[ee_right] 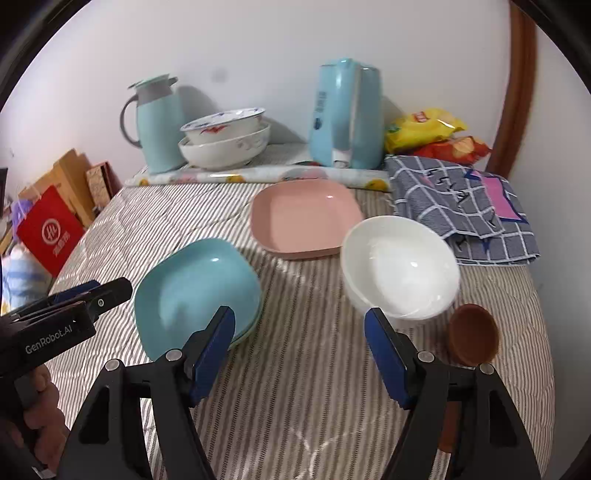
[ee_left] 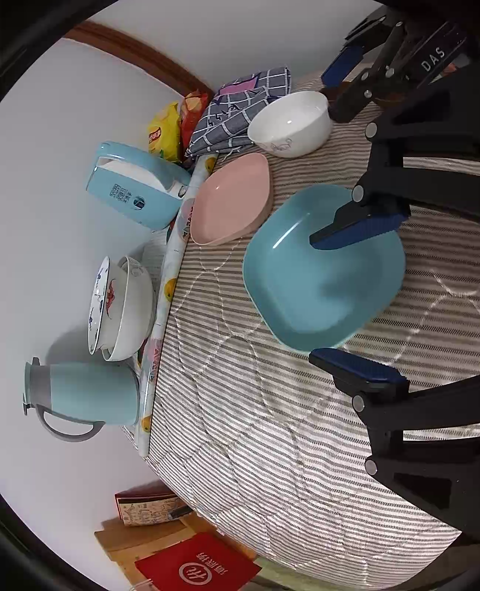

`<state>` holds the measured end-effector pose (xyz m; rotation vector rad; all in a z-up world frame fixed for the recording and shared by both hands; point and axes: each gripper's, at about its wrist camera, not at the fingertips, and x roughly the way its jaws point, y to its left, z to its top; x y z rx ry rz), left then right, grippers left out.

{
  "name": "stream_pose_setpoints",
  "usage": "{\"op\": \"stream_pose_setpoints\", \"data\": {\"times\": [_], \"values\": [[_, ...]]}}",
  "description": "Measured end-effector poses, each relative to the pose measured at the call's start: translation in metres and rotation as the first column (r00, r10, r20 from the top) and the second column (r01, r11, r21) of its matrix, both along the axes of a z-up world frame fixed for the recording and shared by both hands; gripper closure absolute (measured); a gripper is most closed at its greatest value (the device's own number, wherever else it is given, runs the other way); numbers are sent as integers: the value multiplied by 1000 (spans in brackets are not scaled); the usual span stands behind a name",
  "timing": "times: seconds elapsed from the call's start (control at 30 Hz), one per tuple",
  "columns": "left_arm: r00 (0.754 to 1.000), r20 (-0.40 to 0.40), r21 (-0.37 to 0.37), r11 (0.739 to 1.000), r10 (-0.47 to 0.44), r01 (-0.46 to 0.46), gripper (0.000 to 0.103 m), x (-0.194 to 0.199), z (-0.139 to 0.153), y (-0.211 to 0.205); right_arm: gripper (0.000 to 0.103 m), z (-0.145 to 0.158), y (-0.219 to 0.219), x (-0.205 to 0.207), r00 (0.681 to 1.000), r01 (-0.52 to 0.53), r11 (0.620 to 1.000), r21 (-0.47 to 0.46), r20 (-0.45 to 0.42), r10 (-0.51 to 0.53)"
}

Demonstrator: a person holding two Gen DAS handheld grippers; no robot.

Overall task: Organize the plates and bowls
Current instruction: 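Move the left tool toward the pink plate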

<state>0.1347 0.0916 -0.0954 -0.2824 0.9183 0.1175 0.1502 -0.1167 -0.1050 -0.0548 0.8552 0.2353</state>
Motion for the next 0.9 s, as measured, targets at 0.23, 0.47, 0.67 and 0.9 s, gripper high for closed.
{"op": "stream_pose_setpoints", "data": {"times": [0.23,0.47,0.67,0.9], "values": [[1000,-16,-17,1000,-14,14,48,15,1,-9,31,11,-18,6,999,47,999,2,21,-47],[998,-2,16,998,-60,60,49,36,8,-18,31,15,-27,23,998,59,998,11,27,-60],[998,-19,38,998,-55,55,49,56,10,-15,31,17,-23,44,998,57,997,-45,22,-56],[997,16,24,997,-78,78,49,78,10,-17,31,21,-18,72,999,39,999,-37,21,-38]]}}
